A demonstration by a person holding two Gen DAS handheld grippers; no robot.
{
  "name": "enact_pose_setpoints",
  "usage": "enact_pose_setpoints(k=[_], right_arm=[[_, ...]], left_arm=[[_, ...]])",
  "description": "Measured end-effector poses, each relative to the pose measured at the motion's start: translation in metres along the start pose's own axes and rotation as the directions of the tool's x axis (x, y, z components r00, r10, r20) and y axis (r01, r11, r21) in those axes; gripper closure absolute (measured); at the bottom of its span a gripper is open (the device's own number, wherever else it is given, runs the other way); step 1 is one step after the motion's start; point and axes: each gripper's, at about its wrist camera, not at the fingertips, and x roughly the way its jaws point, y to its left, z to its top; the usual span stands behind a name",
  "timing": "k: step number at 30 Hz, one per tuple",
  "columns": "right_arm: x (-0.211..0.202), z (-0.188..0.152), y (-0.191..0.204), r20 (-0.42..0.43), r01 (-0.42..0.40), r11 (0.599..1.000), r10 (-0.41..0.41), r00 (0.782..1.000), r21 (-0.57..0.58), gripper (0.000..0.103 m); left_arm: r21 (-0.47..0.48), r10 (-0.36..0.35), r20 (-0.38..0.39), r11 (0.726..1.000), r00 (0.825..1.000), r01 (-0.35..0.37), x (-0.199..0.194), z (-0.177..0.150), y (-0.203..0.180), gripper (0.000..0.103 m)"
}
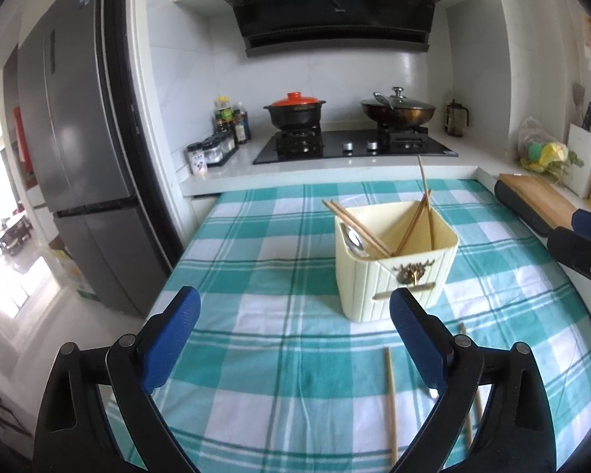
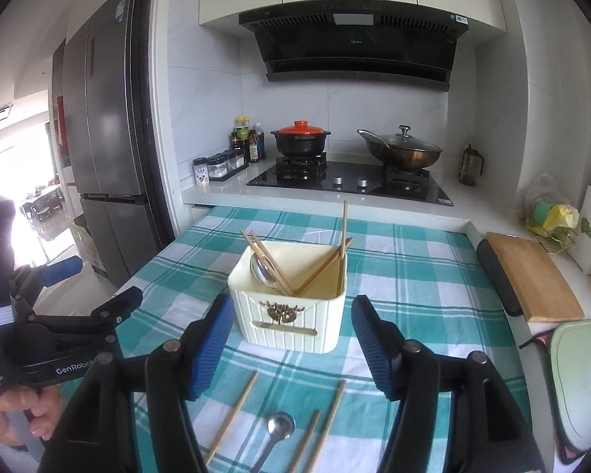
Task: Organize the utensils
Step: 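Withdraw both open tools from the box back over the cloth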
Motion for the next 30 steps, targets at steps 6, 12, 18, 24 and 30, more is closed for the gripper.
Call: enact_pose_setpoints(k=[6, 12, 18, 24, 30], right_arm=[[-0.023, -0.030, 0.007, 0.006, 0.025, 0.999, -0.026, 1.000, 0.026, 0.039], [-0.039, -0.047, 0.006, 0.011, 0.055, 0.996, -0.056, 0.998, 0.065, 0.039], [-0.049, -0.052, 0.003, 0.029, 0.096, 0.993, -0.098, 0.995, 0.064, 0.039], [-0.050, -0.056, 0.004, 0.033, 0.109, 0.992, -0.111, 0.993, 0.063, 0.039], [-0.047, -0.060, 0.005, 0.024, 0.105, 0.993, -0.106, 0.994, 0.061, 0.039]], left_arm=[[-0.010, 0.009, 0.018, 1.000, 1.000, -0.009, -0.028, -0.021, -0.001, 0.005], [-0.038, 0.003, 0.014, 0.999, 1.000, -0.003, -0.034, -0.028, -0.001, 0.005], [-0.016, 0.007, 0.023, 1.000, 1.000, -0.006, -0.039, -0.030, -0.008, 0.005], [-0.011, 0.011, 0.022, 1.000, 1.000, -0.010, -0.040, -0.032, -0.009, 0.005], [-0.006, 0.012, 0.017, 1.000, 1.000, -0.012, -0.038, -0.034, -0.010, 0.005]])
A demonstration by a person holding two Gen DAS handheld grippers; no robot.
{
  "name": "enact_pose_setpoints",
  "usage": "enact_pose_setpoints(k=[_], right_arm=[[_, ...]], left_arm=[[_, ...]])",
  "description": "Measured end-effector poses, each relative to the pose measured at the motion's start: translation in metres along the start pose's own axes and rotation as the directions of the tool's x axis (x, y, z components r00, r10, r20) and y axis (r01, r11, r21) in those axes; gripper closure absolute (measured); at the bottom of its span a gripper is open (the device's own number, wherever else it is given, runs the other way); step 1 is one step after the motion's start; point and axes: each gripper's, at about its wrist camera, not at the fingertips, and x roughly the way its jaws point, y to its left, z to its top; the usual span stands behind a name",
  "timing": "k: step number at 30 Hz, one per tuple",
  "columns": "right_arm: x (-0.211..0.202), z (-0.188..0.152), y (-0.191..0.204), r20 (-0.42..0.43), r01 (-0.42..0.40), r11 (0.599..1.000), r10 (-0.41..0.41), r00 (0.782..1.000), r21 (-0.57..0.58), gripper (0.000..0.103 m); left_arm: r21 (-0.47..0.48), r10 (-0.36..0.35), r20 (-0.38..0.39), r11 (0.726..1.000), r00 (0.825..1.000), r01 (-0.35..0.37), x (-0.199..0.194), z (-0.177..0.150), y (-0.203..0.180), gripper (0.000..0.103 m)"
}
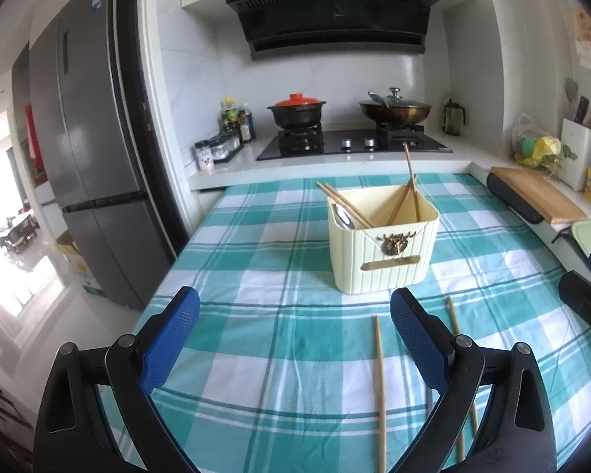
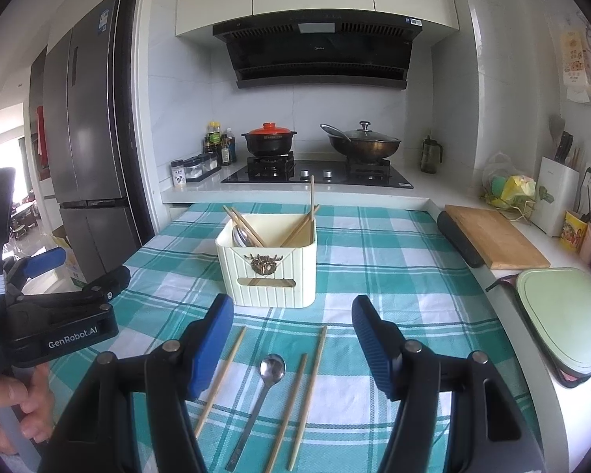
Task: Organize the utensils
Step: 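Withdraw both open tools from the box back over the cloth, then close the right tool on a wooden chopstick while the left tool approaches another chopstick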
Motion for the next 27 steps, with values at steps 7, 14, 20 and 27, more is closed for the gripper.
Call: enact_pose_setpoints(k=[7, 14, 20, 27], right_arm=[[0.001, -0.002, 0.001, -0.003, 0.001, 1.000, -0.001, 1.000, -0.006, 0.039], [0.003, -0.011, -0.006, -0.013, 0.024, 1.000, -0.024, 1.000, 0.001, 0.039], [0.025, -0.039, -0.027, -0.090, 0.077, 0.997, -0.075, 0.993, 0.028, 0.039], [0.053, -0.076, -0.045, -0.193, 0.114, 0.993, -0.108, 0.975, 0.023, 0.039]], left_arm=[[0.001, -0.006, -0.003, 1.000, 1.000, 0.006, 0.001, -0.001, -0.001, 0.005], [-0.028, 0.003, -0.036, 1.000, 0.999, -0.004, 0.013, -0.007, 0.016, 0.005], [-0.102, -0.015, -0.102, 0.995, 0.995, 0.004, 0.038, -0.016, 0.042, 0.005], [-0.104, -0.117, -0.222, 0.990, 0.968, 0.096, 0.077, -0.045, 0.029, 0.005]])
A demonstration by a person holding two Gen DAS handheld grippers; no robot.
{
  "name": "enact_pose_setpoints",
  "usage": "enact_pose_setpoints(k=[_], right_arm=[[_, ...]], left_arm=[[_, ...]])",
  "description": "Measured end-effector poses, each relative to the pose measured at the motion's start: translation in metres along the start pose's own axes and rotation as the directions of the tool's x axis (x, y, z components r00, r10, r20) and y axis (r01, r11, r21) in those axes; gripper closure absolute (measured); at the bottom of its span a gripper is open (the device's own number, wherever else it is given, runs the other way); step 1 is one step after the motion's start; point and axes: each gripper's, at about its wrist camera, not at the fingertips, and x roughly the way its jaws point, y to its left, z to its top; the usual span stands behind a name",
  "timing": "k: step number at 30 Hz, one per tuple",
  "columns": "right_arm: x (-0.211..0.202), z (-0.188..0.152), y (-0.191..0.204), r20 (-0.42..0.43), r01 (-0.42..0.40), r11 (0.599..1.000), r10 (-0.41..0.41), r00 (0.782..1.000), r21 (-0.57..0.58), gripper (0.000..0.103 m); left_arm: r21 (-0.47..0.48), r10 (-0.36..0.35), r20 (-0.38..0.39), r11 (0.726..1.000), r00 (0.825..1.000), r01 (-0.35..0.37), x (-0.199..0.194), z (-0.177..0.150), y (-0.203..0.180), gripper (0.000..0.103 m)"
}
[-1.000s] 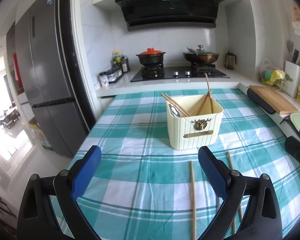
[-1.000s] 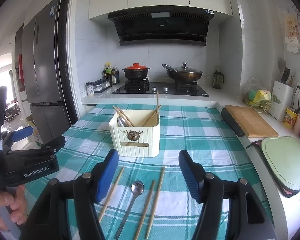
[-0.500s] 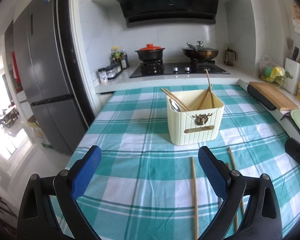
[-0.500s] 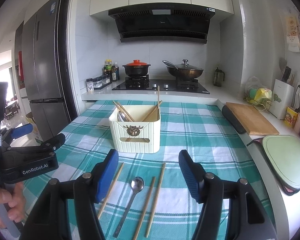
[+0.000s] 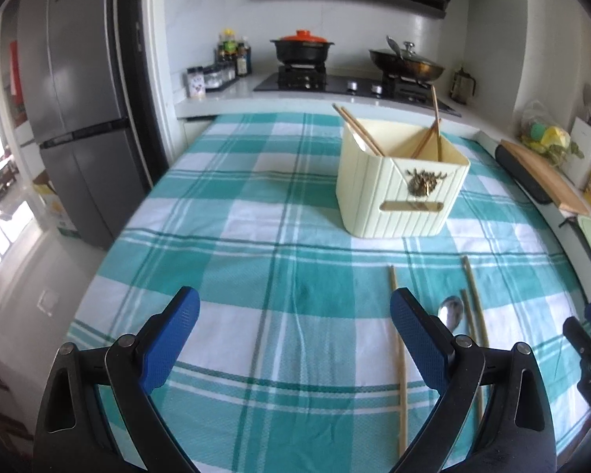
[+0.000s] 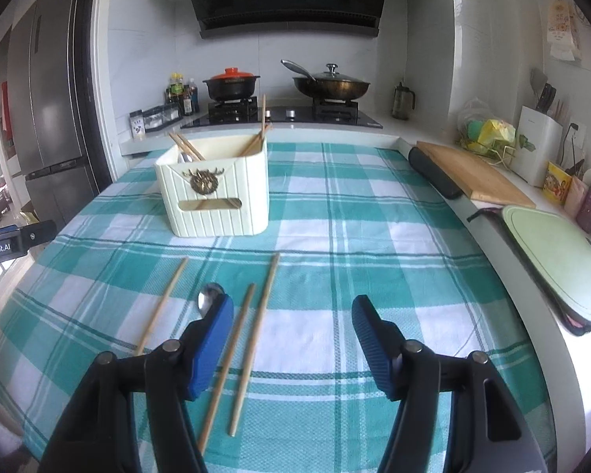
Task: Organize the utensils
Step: 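Close the right tool on a wooden chopstick while the left tool approaches another chopstick, then lower the left tool onto a wooden chopstick and close it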
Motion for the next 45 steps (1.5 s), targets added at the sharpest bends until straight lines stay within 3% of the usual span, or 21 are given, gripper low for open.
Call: enact_pose_setpoints(k=[4, 7, 11, 16, 19, 20, 21, 23, 26, 32, 40, 41, 43, 44, 45], right_arm=[[0.021, -0.010, -0.006, -0.066, -0.030, 0.999, 0.031, 0.997, 0.015, 0.039], [0.040, -0.016, -0.002, -0.132, -0.095, 0.995, 0.098, 0.986, 0.026, 0.042], [0.065, -0.020, 0.008, -0.208, -0.162, 0.986, 0.167, 0.964, 0.039, 0.067], [0.092, -0.022, 0.023, -0.279, -0.199, 0.980, 0.199, 0.939, 0.028, 0.074], [0.104, -0.025, 0.030, -0.318, -0.174, 0.985, 0.162, 0.934, -0.008, 0.086], [0.105, -0.024, 0.030, -0.315, -0.164, 0.986, 0.150, 0.937, -0.017, 0.091], [0.104, -0.024, 0.030, -0.319, -0.160, 0.987, 0.145, 0.937, -0.020, 0.094], [0.103, -0.024, 0.027, -0.317, -0.147, 0.989, 0.135, 0.939, -0.012, 0.095], [0.098, -0.028, 0.020, -0.315, -0.133, 0.991, 0.126, 0.941, 0.000, 0.096], [0.077, -0.043, -0.001, -0.336, -0.115, 0.993, 0.105, 0.936, -0.009, 0.096], [0.052, -0.061, -0.024, -0.362, -0.094, 0.995, 0.077, 0.929, -0.030, 0.096], [0.052, -0.061, -0.025, -0.365, -0.095, 0.995, 0.079, 0.928, -0.026, 0.095], [0.054, -0.059, -0.027, -0.377, -0.105, 0.994, 0.090, 0.922, -0.018, 0.094], [0.055, -0.058, -0.027, -0.380, -0.109, 0.994, 0.093, 0.920, -0.020, 0.089], [0.056, -0.056, -0.027, -0.381, -0.112, 0.994, 0.095, 0.920, -0.022, 0.079]], left_arm=[[0.028, -0.067, -0.108, 0.997, 0.992, 0.070, 0.035, -0.015, -0.019, 0.005], [0.053, -0.092, -0.161, 0.993, 0.983, 0.102, 0.054, -0.025, -0.035, 0.006], [0.113, -0.078, -0.180, 0.989, 0.981, 0.099, 0.072, -0.033, -0.055, 0.009], [0.176, -0.020, -0.205, 0.983, 0.979, 0.057, 0.092, -0.038, -0.066, 0.022], [0.186, -0.028, -0.201, 0.980, 0.979, 0.066, 0.094, -0.041, -0.068, 0.030], [0.190, -0.027, -0.199, 0.980, 0.980, 0.065, 0.093, -0.041, -0.068, 0.042], [0.202, -0.017, -0.208, 0.978, 0.978, 0.060, 0.094, -0.043, -0.070, 0.067], [0.209, -0.036, -0.224, 0.974, 0.974, 0.084, 0.097, -0.047, -0.071, 0.093], [0.211, -0.028, -0.216, 0.975, 0.976, 0.075, 0.092, -0.051, -0.069, 0.098], [0.187, -0.034, -0.229, 0.979, 0.973, 0.078, 0.079, -0.061, -0.045, 0.099], [0.133, -0.093, -0.265, 0.982, 0.960, 0.132, 0.058, -0.076, -0.001, 0.097], [0.128, -0.107, -0.259, 0.981, 0.960, 0.144, 0.056, -0.074, 0.000, 0.094], [0.122, -0.133, -0.251, 0.978, 0.959, 0.168, 0.054, -0.067, -0.001, 0.073], [0.116, -0.152, -0.244, 0.976, 0.958, 0.184, 0.054, -0.063, -0.003, 0.058], [0.111, -0.174, -0.234, 0.973, 0.957, 0.204, 0.054, -0.057, -0.006, 0.051]])
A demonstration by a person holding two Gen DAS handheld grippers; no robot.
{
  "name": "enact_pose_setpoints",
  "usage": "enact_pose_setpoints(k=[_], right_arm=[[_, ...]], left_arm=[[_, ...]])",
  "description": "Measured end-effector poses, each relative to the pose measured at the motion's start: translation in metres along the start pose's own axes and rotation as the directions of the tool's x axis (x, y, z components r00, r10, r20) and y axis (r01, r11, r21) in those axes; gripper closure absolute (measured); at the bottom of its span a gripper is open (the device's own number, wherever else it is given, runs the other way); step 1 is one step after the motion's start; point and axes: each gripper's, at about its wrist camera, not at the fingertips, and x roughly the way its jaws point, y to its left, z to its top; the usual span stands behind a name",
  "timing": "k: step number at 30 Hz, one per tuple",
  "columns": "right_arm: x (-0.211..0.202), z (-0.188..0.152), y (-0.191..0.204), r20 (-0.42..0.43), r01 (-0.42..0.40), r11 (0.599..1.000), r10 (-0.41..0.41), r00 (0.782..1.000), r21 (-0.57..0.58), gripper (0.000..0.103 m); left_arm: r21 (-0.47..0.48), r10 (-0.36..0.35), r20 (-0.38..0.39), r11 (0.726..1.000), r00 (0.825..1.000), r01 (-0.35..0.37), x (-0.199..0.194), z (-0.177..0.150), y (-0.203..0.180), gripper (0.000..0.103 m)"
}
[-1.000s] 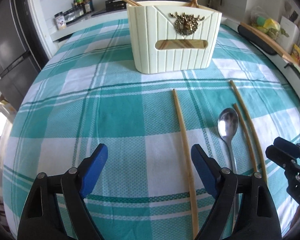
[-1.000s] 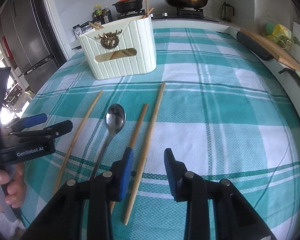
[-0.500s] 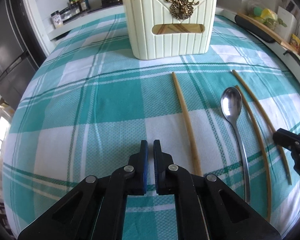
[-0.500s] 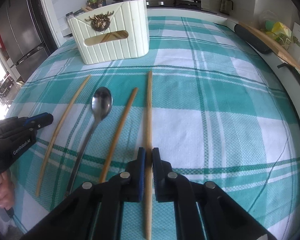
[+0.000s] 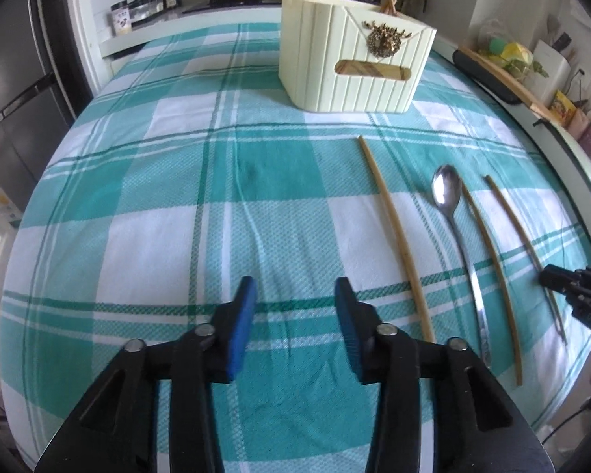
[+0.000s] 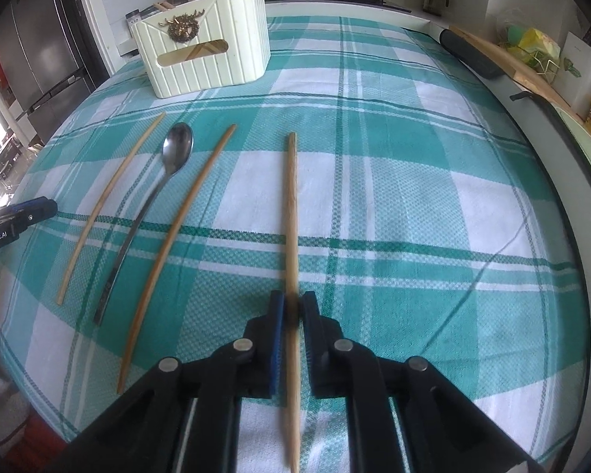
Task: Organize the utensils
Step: 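Lower the left tool onto a wooden chopstick and close it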
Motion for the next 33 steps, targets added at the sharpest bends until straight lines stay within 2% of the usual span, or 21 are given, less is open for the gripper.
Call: enact_pose_setpoints(k=[2, 6, 11, 13, 14, 15, 22, 26, 28, 29, 30, 33], right_arm=[[0.000, 0.006, -0.001, 0.002, -0.008, 1.000, 0.008, 1.000, -0.003, 0.066], [0.002, 0.016, 0.001, 0.000, -0.005, 1.000, 0.005, 1.000, -0.016, 0.066], [0.001, 0.020, -0.003, 0.015, -0.008, 1.000, 0.008, 1.000, 0.008, 0.066], [-0.001, 0.021, -0.005, 0.021, -0.012, 1.000, 0.012, 1.000, 0.015, 0.066], [-0.002, 0.021, -0.006, 0.023, -0.013, 1.000, 0.012, 1.000, 0.015, 0.066], [-0.002, 0.021, -0.006, 0.023, -0.012, 1.000, 0.012, 1.000, 0.012, 0.066], [0.000, 0.023, -0.005, 0.010, -0.019, 1.000, 0.019, 1.000, -0.013, 0.066], [0.003, 0.025, -0.004, -0.009, -0.013, 0.999, 0.013, 1.000, -0.038, 0.065], [0.008, 0.029, -0.003, -0.024, -0.012, 0.999, 0.011, 1.000, -0.048, 0.064], [0.010, 0.031, -0.003, -0.031, -0.009, 0.999, 0.007, 0.999, -0.053, 0.063], [0.012, 0.034, -0.001, -0.037, -0.008, 0.998, 0.005, 0.999, -0.062, 0.063], [0.019, 0.044, 0.001, -0.065, -0.013, 0.996, 0.008, 0.998, -0.084, 0.062]], left_arm=[[0.022, -0.038, 0.015, 0.999, 0.999, 0.038, 0.002, 0.012, -0.010, 0.050], [0.064, -0.047, -0.016, 0.997, 0.999, 0.048, 0.028, 0.035, -0.034, 0.050], [0.122, 0.004, -0.051, 0.993, 0.999, 0.003, 0.051, 0.034, -0.059, 0.050], [0.139, 0.007, -0.054, 0.990, 0.999, 0.000, 0.053, 0.029, -0.063, 0.073], [0.148, 0.008, -0.044, 0.989, 0.999, -0.002, 0.051, 0.026, -0.065, 0.092], [0.152, 0.011, -0.047, 0.988, 0.999, -0.004, 0.050, 0.025, -0.065, 0.098], [0.087, 0.010, -0.055, 0.996, 0.998, -0.006, 0.027, -0.002, -0.035, 0.098], [0.064, -0.002, -0.075, 0.998, 0.997, 0.007, 0.014, -0.011, -0.013, 0.094], [0.075, -0.017, -0.081, 0.997, 0.997, 0.023, 0.012, -0.008, -0.008, 0.072], [0.084, -0.016, -0.074, 0.996, 0.997, 0.022, 0.011, -0.006, -0.007, 0.053], [0.099, -0.010, -0.063, 0.995, 0.998, 0.016, 0.011, -0.002, -0.008, 0.046], [0.164, 0.004, -0.070, 0.986, 0.998, 0.008, 0.021, 0.013, -0.012, 0.046]])
